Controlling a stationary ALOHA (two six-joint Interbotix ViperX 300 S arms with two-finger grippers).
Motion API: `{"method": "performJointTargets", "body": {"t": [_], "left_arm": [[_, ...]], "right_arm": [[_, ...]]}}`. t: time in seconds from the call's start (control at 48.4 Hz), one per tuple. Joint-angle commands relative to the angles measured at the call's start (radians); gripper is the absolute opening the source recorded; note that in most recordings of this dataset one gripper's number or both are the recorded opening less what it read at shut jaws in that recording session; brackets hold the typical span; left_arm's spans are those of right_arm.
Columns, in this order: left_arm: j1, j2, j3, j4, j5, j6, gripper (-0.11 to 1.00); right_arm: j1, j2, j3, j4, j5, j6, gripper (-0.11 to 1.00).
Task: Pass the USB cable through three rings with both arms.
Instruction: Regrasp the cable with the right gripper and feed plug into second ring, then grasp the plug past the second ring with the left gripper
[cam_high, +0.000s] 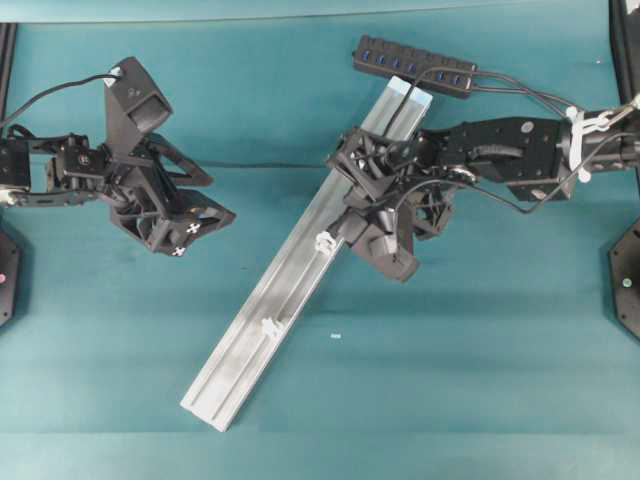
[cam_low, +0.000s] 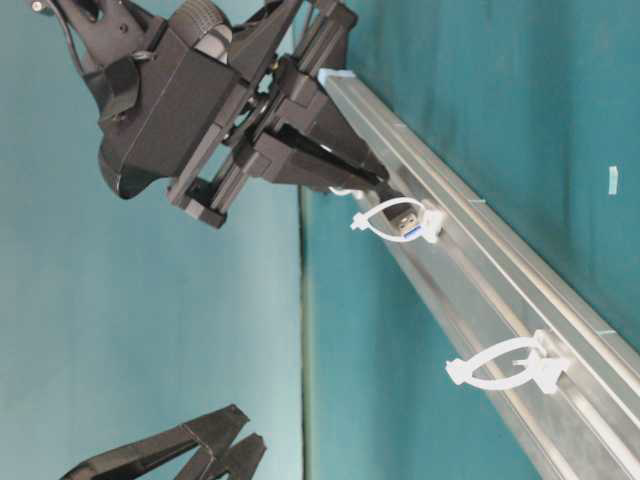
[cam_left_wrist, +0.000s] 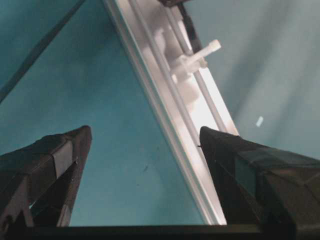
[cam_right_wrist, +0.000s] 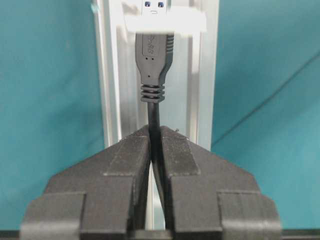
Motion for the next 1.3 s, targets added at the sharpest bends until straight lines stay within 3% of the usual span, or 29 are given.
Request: {"method": "performJointTargets", "body": {"t": [0.0, 0.31, 0.517, 1.013, 1.282], "left_arm": [[0.0, -0.012, -0.011, 0.003, -0.008, 0.0, 0.94], [-0.037, 0.0, -0.031, 0.002, -0.015, -0.005, 0.94], [-0.066, 0.035, -0.048, 0.003, -0.028, -0.026, 0.93], [-0.114, 0.167, -0.08, 0.003, -0.183, -0.144, 0.93], [-0.114, 0.236, -0.092, 0.003, -0.27, -0.155, 0.93]], "right_arm": [[0.021, 0.0, -0.008, 0.009, -0.005, 0.002, 0.08], [0.043, 0.006, -0.018, 0.058, -0.017, 0.002, 0.08], [0.051, 0.015, -0.041, 0.06, -0.012, 0.002, 0.08], [0.071, 0.02, -0.052, 0.06, -0.009, 0.008, 0.08], [0.064, 0.021, -0.052, 0.061, -0.008, 0.008, 0.08]]}}
